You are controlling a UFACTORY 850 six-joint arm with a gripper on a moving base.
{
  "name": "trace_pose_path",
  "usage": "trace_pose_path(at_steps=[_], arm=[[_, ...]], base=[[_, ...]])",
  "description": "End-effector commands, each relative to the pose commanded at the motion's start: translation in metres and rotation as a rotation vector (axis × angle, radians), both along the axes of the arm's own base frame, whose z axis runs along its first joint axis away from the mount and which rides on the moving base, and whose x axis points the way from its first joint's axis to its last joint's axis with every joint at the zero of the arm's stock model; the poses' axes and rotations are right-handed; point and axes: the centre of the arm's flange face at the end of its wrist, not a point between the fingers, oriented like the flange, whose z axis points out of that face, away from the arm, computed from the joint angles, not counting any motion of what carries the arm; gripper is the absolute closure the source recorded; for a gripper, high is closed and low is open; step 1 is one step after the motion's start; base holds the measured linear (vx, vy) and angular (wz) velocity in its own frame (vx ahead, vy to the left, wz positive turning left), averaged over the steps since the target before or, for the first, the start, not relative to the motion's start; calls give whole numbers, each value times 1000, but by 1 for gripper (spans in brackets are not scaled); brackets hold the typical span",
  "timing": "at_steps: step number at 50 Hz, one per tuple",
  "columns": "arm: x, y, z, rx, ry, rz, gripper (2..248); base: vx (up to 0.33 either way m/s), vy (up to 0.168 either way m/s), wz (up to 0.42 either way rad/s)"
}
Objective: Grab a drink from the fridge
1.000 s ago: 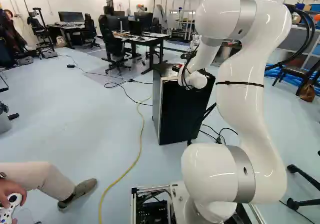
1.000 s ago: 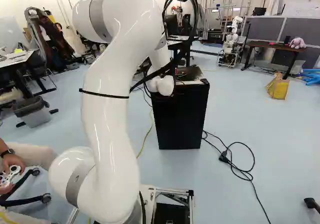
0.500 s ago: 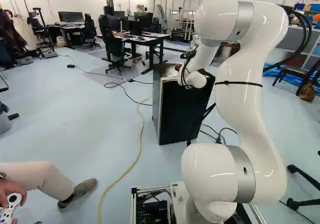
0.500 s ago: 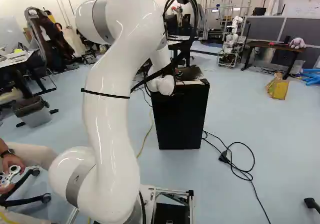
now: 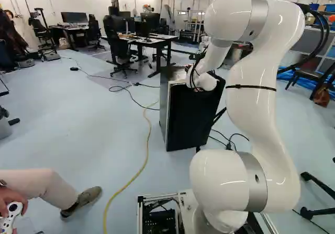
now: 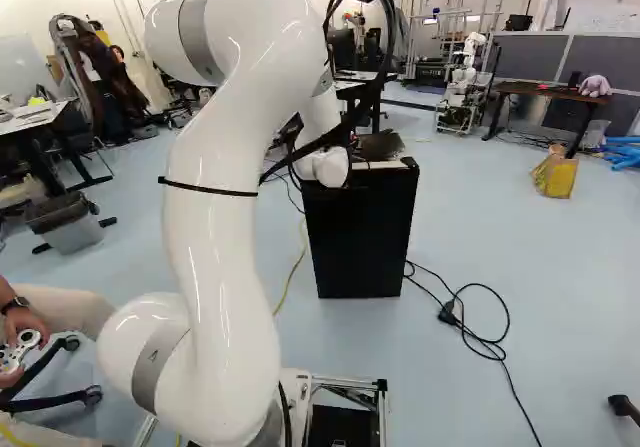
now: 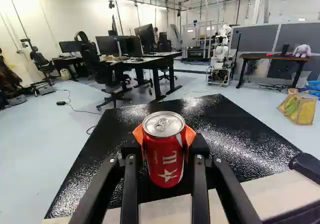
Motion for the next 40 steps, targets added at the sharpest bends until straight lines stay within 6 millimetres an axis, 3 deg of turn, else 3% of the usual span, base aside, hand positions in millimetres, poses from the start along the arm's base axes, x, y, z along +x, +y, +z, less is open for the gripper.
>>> trace_pose_path(at_steps=[26,40], arm=[[0,0,30,-11,-47,0,152],[-1,1,33,-12,-50,0,152]], base=[[0,0,0],[0,0,0]])
